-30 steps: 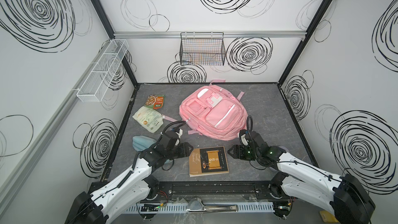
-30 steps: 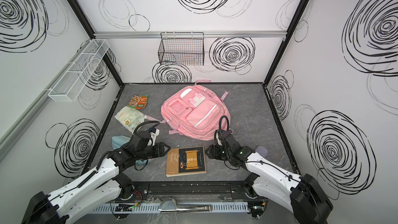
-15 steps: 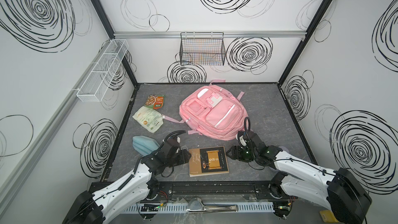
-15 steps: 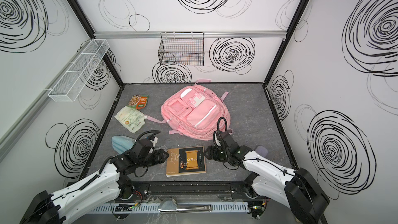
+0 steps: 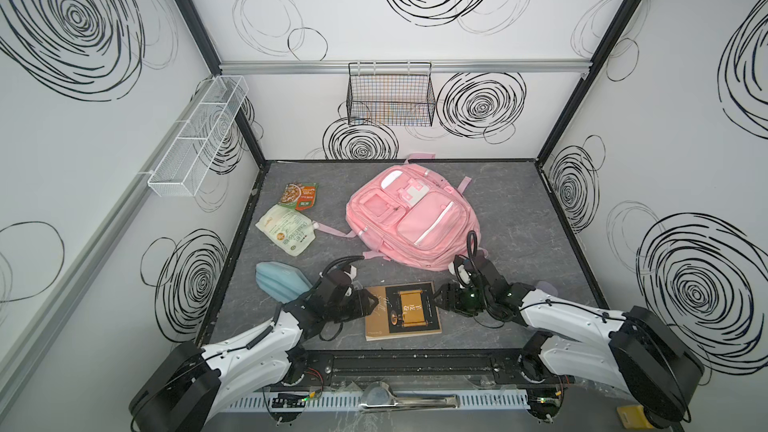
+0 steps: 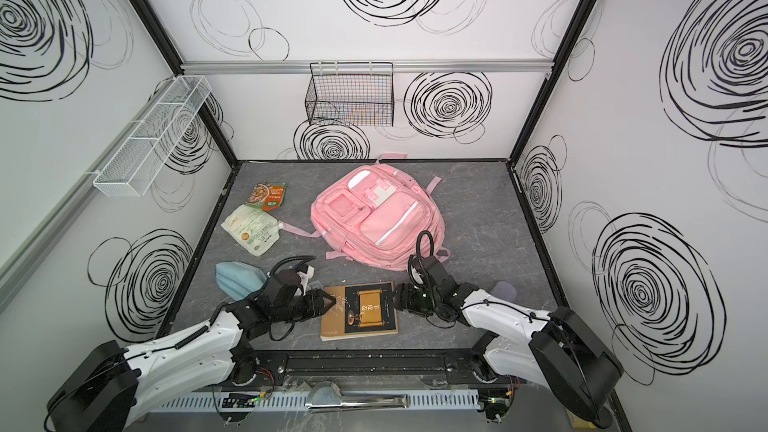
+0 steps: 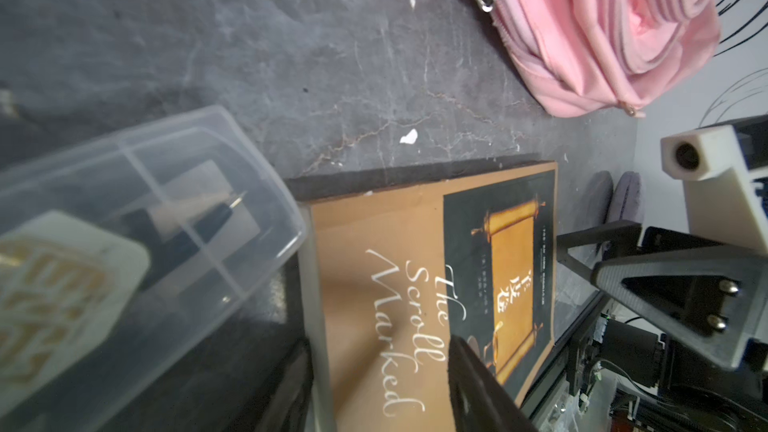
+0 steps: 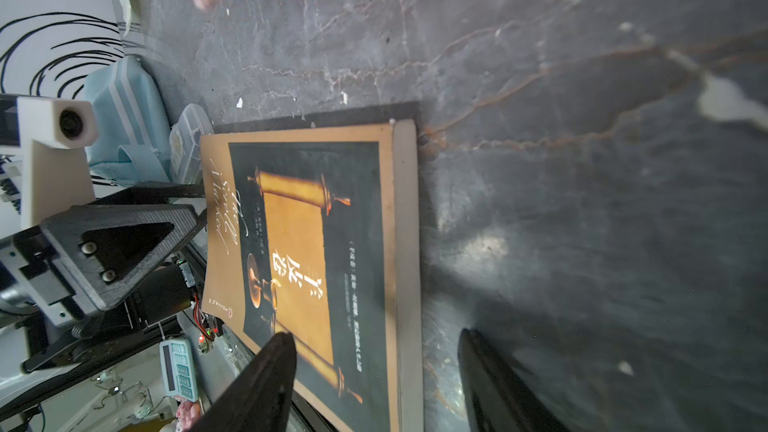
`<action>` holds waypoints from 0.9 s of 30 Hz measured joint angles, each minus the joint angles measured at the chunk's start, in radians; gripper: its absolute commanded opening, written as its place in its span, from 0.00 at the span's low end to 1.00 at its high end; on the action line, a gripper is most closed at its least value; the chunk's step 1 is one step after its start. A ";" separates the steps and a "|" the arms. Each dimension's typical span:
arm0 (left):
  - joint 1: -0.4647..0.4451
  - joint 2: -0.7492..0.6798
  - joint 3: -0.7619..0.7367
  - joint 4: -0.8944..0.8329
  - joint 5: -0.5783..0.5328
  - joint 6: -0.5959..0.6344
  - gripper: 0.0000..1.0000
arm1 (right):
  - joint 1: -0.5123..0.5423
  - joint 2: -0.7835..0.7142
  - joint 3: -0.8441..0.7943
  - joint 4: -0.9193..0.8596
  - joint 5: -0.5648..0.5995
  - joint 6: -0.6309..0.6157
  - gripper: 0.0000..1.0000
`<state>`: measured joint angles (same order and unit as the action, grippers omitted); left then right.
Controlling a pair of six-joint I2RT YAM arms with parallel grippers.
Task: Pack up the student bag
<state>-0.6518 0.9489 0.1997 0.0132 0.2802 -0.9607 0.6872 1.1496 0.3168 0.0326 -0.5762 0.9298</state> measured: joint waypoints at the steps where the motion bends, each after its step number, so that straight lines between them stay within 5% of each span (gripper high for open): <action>1: -0.002 0.001 -0.003 0.007 0.003 -0.002 0.56 | 0.000 0.000 -0.008 0.021 -0.009 0.015 0.65; 12: -0.003 0.006 -0.016 0.047 0.010 -0.021 0.56 | -0.001 -0.019 -0.060 0.168 -0.067 0.143 0.59; 27: -0.003 0.002 -0.041 0.095 0.008 -0.029 0.56 | -0.025 -0.039 -0.183 0.396 -0.156 0.251 0.38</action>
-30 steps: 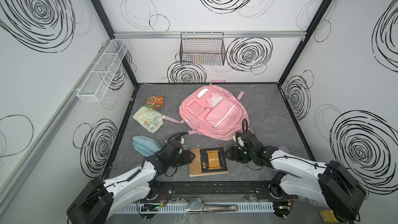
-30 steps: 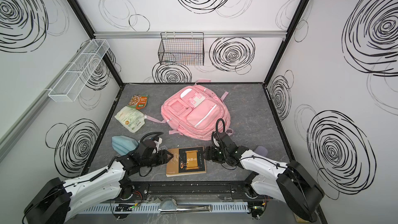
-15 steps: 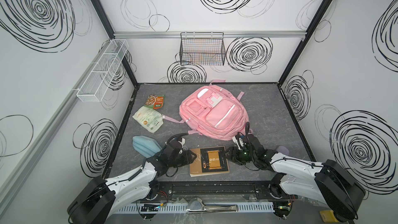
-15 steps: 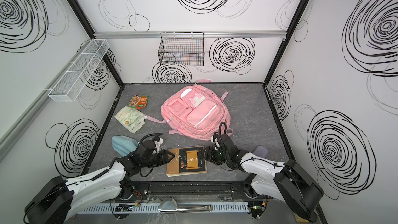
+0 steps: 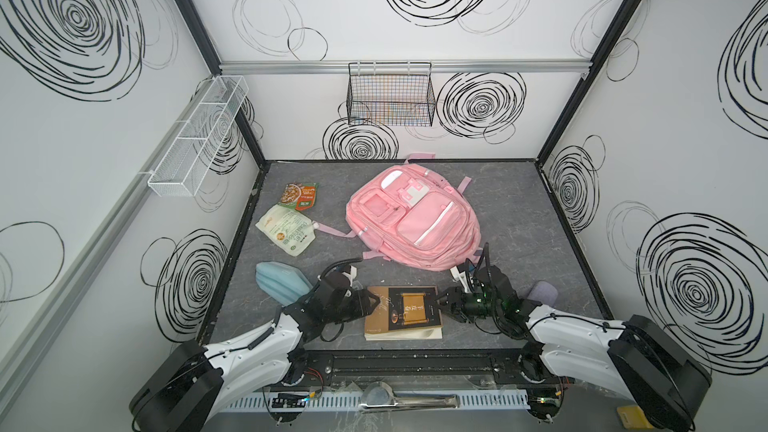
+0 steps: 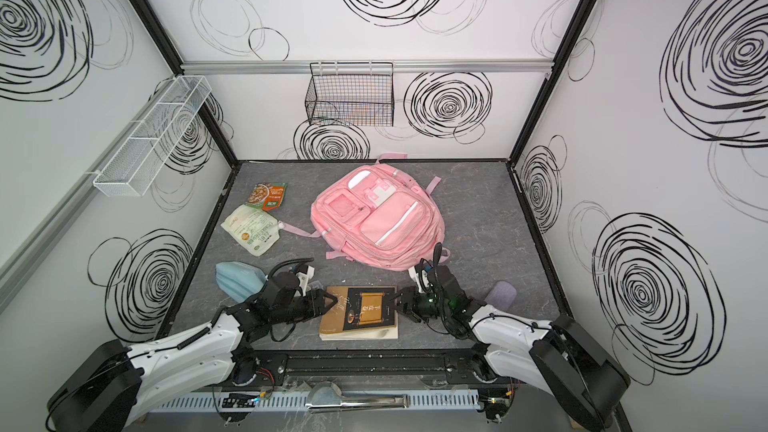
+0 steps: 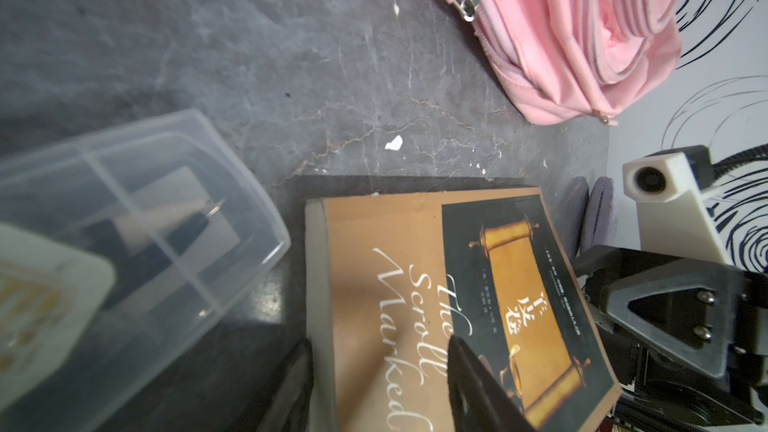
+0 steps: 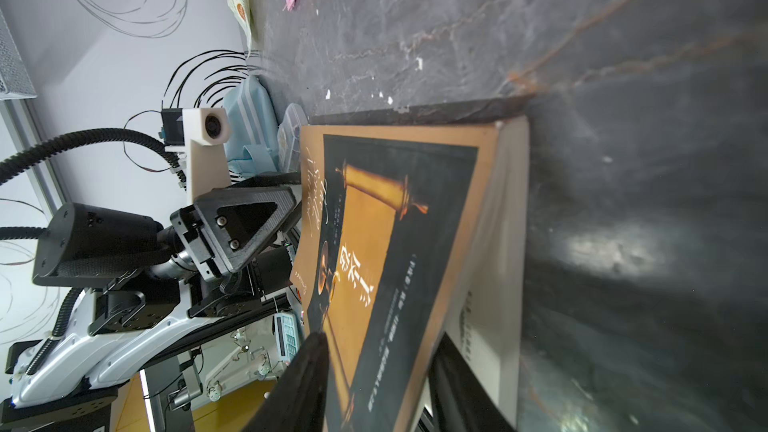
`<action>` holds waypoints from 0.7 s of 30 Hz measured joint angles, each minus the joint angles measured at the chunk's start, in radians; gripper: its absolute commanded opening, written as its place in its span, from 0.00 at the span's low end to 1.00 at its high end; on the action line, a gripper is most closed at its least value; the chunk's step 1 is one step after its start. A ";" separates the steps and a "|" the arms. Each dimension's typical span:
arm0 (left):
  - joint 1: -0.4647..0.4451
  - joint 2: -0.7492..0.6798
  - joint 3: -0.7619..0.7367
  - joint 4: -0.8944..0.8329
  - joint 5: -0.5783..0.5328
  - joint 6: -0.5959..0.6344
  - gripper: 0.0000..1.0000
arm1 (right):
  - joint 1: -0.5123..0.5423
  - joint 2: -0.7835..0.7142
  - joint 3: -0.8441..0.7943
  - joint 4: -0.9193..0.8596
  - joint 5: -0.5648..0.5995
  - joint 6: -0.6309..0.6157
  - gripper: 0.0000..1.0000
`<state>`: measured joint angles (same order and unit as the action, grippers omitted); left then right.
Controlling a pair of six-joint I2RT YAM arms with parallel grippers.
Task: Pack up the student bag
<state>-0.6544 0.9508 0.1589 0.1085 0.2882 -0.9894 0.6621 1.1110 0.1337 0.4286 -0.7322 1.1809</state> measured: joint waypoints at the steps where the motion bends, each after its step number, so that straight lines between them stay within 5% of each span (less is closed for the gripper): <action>1: 0.000 -0.002 0.000 0.000 0.000 0.000 0.56 | -0.002 0.011 0.000 0.006 -0.003 0.003 0.36; 11: 0.010 -0.053 0.010 -0.083 -0.006 0.014 0.57 | -0.029 0.048 0.018 -0.013 -0.033 -0.022 0.00; 21: 0.108 -0.189 0.114 -0.230 -0.026 0.142 0.60 | -0.066 -0.153 0.048 -0.212 -0.015 -0.217 0.00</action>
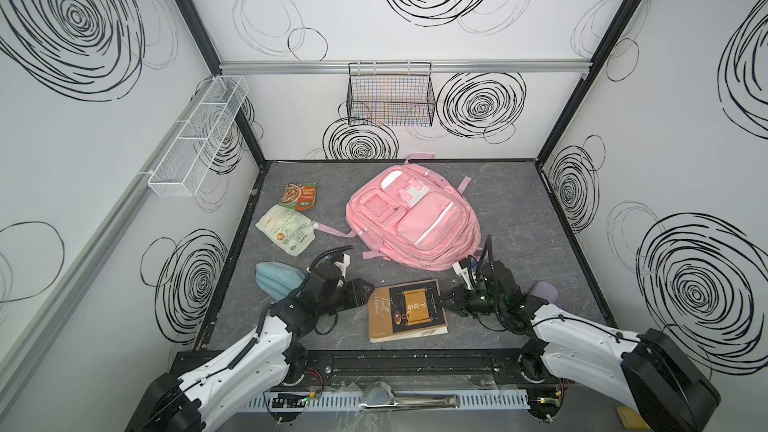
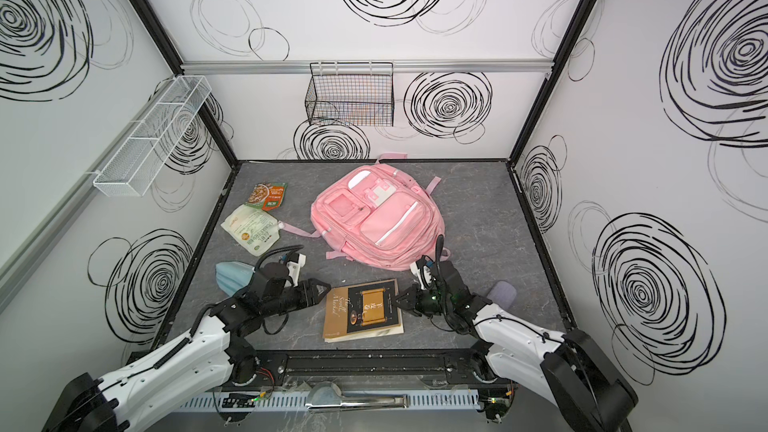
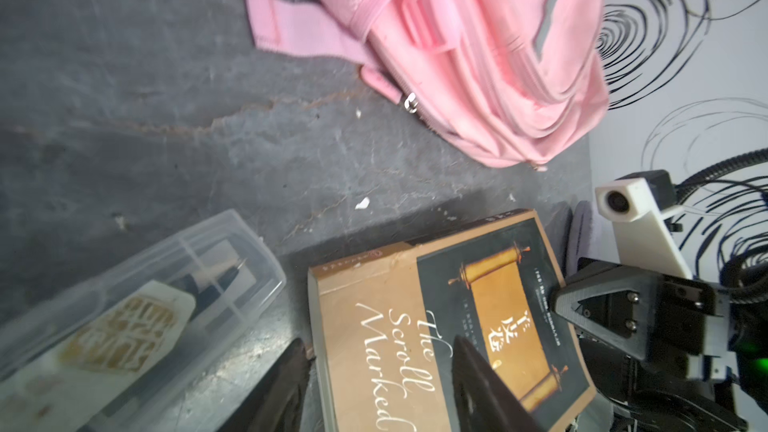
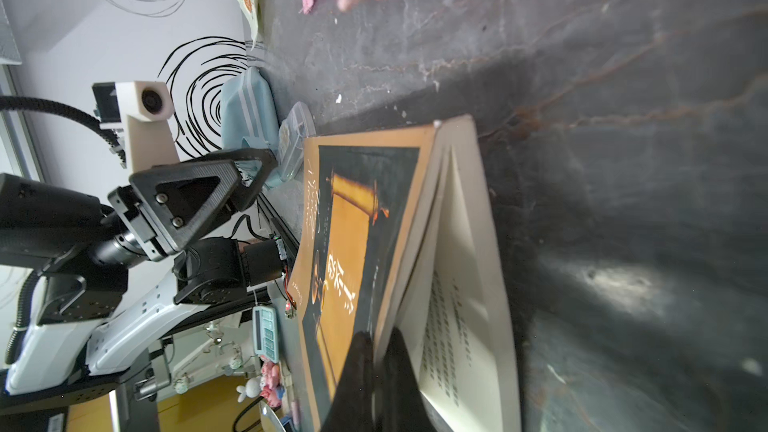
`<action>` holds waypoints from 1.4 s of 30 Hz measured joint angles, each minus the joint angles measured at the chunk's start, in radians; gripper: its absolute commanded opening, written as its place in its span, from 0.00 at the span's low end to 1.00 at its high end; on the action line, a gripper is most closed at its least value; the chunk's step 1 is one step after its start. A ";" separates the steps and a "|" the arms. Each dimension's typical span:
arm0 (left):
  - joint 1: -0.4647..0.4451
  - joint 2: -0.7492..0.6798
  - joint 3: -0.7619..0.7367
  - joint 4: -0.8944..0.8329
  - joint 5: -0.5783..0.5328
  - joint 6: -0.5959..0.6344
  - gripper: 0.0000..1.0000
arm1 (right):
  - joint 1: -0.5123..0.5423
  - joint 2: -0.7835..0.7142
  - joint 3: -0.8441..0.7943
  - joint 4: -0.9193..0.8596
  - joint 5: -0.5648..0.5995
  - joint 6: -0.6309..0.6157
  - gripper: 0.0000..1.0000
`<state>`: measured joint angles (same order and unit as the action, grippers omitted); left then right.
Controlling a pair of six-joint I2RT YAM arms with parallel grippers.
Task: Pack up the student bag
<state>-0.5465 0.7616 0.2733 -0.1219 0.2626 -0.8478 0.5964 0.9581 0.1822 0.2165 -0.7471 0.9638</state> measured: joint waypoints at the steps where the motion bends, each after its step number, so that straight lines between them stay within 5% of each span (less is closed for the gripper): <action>1: 0.006 -0.011 0.000 0.000 0.002 0.003 0.60 | 0.000 -0.031 -0.004 -0.007 0.007 -0.025 0.00; 8: 0.013 -0.014 -0.049 0.137 0.049 0.014 0.60 | -0.005 -0.301 -0.124 -0.006 0.075 -0.163 0.00; 10: -0.011 -0.004 -0.069 0.184 0.050 0.018 0.70 | -0.008 -0.385 -0.165 -0.006 0.097 -0.168 0.00; 18: -0.114 0.051 -0.192 0.435 -0.001 0.017 0.74 | -0.031 -0.726 -0.177 -0.026 0.153 -0.136 0.00; 30: -0.075 0.252 -0.156 0.731 0.010 0.108 0.78 | -0.047 -0.798 -0.177 -0.081 0.145 -0.123 0.00; 36: 0.018 0.367 -0.026 0.765 0.107 0.201 0.77 | -0.048 -0.780 -0.177 -0.116 0.142 -0.175 0.00; 42: 0.010 0.587 0.394 0.431 0.253 0.590 0.78 | -0.050 -0.708 -0.177 -0.128 0.129 -0.257 0.00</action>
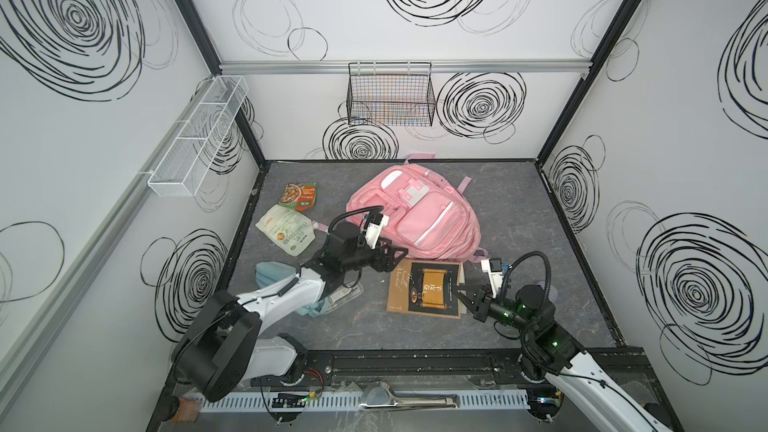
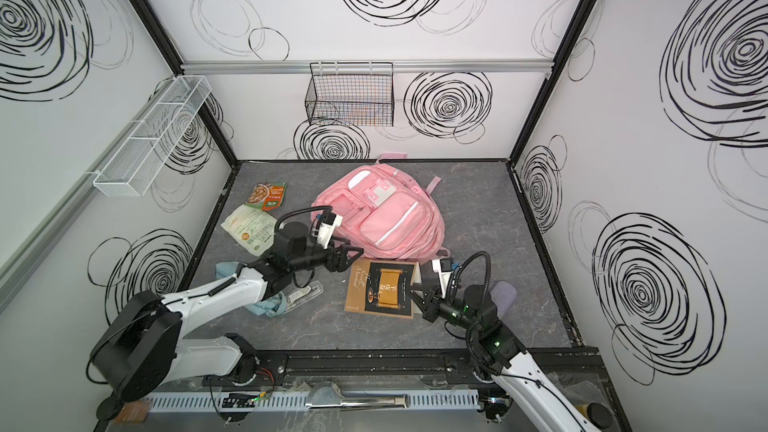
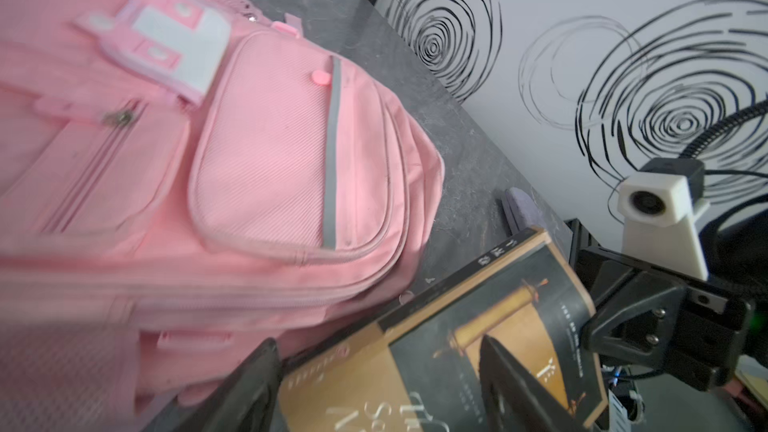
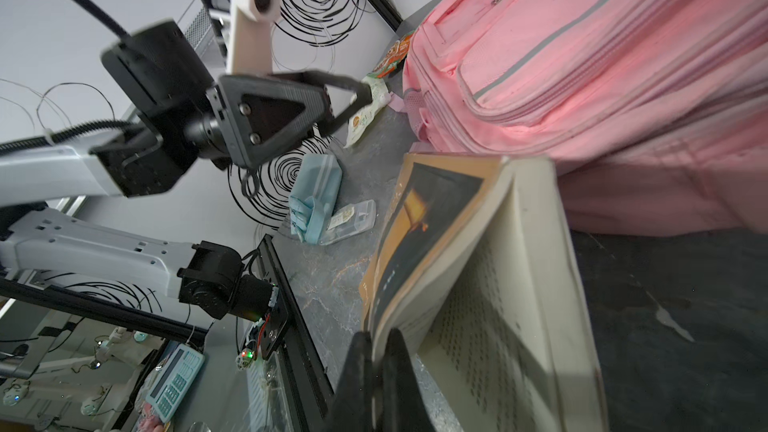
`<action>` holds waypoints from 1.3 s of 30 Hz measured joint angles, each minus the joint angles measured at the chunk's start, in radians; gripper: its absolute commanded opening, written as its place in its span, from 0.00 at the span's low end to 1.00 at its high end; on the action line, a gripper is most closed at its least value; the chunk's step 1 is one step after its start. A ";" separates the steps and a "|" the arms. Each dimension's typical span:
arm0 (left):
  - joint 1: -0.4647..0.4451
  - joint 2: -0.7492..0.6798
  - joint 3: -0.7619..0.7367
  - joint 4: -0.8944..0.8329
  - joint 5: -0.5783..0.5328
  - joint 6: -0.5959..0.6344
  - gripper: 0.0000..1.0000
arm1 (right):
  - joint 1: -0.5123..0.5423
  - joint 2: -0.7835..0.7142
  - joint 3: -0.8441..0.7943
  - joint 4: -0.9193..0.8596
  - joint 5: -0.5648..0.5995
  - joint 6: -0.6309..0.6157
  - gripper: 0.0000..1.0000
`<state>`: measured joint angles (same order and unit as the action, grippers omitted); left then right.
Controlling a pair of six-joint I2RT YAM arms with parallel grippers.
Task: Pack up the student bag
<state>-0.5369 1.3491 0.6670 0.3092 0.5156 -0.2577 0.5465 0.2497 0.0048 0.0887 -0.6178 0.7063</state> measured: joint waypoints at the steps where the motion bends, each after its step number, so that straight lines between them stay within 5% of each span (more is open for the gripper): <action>1: 0.000 0.030 0.063 -0.056 0.026 0.080 0.78 | 0.000 0.017 0.000 -0.003 -0.002 -0.016 0.00; 14: -0.017 0.408 0.553 -0.754 0.281 0.876 0.79 | 0.000 0.047 0.000 -0.016 -0.023 -0.088 0.00; 23: -0.017 0.556 0.573 -1.029 0.362 1.102 0.78 | 0.005 -0.011 0.000 -0.039 -0.022 -0.108 0.00; 31: -0.018 0.653 0.629 -1.136 0.403 1.196 0.52 | 0.012 -0.011 0.000 -0.041 -0.007 -0.112 0.00; 34: -0.016 0.655 0.636 -1.164 0.420 1.223 0.26 | 0.016 -0.014 0.000 -0.043 0.003 -0.113 0.00; 39: -0.005 0.631 0.638 -1.174 0.426 1.198 0.05 | 0.016 -0.020 0.012 -0.065 0.059 -0.112 0.67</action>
<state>-0.5419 1.9800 1.3048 -0.8646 0.9417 0.9401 0.5625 0.2295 0.0166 0.0235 -0.5587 0.5941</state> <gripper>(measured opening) 0.155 0.440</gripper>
